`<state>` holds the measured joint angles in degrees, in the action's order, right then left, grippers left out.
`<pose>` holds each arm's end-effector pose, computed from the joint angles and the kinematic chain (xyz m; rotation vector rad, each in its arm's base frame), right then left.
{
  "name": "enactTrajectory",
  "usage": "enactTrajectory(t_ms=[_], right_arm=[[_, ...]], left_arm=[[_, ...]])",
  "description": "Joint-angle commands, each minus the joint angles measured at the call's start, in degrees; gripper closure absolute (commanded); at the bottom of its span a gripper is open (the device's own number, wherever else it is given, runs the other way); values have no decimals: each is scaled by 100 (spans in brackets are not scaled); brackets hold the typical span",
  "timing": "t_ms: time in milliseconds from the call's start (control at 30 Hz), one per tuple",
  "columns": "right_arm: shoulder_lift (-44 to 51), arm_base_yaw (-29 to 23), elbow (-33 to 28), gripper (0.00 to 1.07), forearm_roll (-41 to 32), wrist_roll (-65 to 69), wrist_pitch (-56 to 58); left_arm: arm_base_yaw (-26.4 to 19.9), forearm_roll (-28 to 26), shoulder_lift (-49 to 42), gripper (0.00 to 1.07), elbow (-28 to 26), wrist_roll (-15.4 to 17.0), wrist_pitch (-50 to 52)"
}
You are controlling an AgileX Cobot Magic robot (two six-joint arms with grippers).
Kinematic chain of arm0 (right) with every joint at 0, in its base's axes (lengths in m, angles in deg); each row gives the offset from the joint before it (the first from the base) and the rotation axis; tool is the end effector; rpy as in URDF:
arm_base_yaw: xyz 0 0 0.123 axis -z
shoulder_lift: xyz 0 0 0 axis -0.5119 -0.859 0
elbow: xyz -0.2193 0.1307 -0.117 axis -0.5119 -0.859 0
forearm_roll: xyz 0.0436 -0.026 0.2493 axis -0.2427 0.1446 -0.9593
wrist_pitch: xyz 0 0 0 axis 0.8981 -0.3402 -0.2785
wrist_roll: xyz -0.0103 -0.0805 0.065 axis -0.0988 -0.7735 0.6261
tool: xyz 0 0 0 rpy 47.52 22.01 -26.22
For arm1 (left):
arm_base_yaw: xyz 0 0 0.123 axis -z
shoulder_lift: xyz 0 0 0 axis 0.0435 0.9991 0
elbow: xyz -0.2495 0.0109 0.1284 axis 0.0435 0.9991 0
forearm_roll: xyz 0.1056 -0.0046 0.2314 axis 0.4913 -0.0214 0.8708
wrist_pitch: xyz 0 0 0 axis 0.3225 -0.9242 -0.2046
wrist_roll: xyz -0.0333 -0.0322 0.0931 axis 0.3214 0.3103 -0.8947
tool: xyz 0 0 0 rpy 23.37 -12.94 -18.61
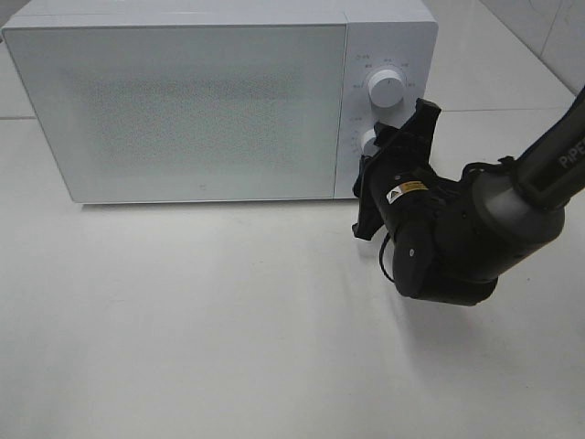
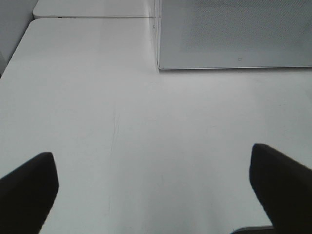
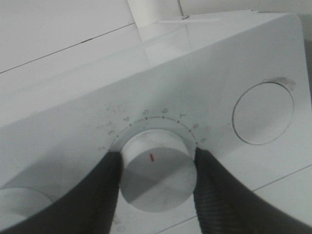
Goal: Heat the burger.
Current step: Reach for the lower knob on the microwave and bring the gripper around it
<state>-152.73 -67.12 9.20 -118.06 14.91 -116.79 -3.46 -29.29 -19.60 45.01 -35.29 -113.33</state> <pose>0.3299 0.1683 0.1068 1.4982 1.0856 1.4286 0.0089 -0.0073 0.2766 0.0361 2.0409 -0.0587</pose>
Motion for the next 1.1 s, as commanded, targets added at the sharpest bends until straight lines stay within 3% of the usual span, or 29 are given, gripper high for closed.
enactTrajectory(t_ms=[33,467,633,733,767,800,833,900,967,1100], right_arm=[[40,-57,189,101,854,74,-997],[40,-57,189,97,854,11,-997],[40,-57,189,91,848,-34,-997],[40,-57,189,82,768,-155,-991],[40,-57,189,72,659,-286,-991],[40,-57,189,72,659,-286,-991],[40,-57,189,62,539,-498,-991],[40,-57,189,57,487,-607,-991],[40,-57,189,42,367,-940,-991],[74,-57,166,32,372,-1220,-968]], left_arm=[[-17,-17,-40,7,17,6,74],[-17,-17,-40,7,17,6,74],[-17,-17,-40,7,17,6,74],[-17,-17,-40,7,17,6,74],[-17,-17,-40,7,17,6,74],[-17,-17,-40,7,17,6,74],[-17,-17,-40,7,17,6,74],[-17,-17,-40,7,17,6,74],[-17,-17,-40,7,17,6,74],[-17,-17,-40,7,17,6,74]])
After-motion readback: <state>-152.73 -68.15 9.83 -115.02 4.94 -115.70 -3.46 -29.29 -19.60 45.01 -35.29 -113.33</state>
